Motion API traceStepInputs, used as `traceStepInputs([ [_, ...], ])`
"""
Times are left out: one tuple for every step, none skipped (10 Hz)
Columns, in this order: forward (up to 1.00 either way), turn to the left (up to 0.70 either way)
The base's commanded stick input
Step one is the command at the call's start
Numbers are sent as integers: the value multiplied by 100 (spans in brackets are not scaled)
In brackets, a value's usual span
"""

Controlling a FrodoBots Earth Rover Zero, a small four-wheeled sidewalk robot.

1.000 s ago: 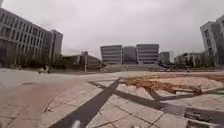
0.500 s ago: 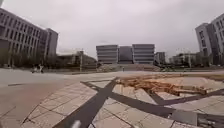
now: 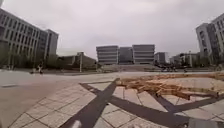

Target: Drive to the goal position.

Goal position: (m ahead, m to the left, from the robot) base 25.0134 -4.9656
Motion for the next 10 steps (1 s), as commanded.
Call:
traceStepInputs([
  [70, 0],
  [70, 0],
  [70, 0],
  [70, 0],
  [70, 0],
  [70, 0],
  [70, 0],
  [70, 0],
  [70, 0],
  [70, 0],
])
